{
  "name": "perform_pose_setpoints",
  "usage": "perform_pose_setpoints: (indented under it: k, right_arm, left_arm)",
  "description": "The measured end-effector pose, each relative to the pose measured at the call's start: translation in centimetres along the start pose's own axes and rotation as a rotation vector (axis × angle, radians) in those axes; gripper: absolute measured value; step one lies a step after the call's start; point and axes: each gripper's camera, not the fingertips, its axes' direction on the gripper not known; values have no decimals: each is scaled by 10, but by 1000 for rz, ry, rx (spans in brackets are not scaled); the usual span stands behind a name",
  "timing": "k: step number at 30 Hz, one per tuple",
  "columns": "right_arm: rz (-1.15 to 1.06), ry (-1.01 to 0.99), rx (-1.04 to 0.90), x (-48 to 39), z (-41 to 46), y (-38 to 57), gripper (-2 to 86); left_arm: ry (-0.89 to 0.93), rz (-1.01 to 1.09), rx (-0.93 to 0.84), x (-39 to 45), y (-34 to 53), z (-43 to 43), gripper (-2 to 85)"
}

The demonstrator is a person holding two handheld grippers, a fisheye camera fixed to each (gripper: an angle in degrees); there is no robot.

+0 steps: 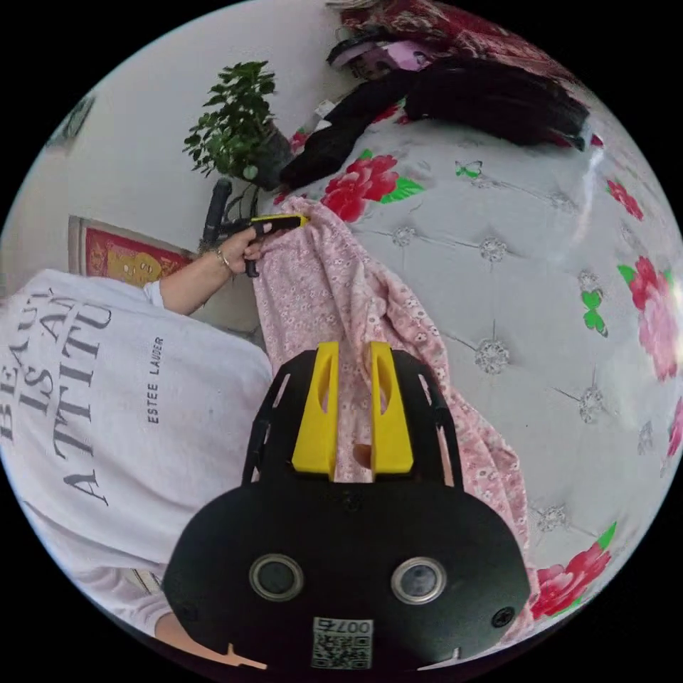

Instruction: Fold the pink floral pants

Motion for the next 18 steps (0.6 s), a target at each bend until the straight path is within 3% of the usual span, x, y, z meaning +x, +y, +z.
perform_pose_setpoints:
  k: [5,11,14,18]
  right_arm:
    - [311,-270,37,79,2,-28,20]
    - [489,-506,-155,122,60,-63,16]
    - [565,-521,-68,147,51,-70,8]
    - [488,-499,177,160,-12,-59,2]
  left_arm:
    - [2,-3,11,2,3,1,-10]
    - [-2,-15,21,6,6,2,-10]
    - [-10,-4,24,8,7,2,-10]
    - [-11,-2,29,8,9,2,-10]
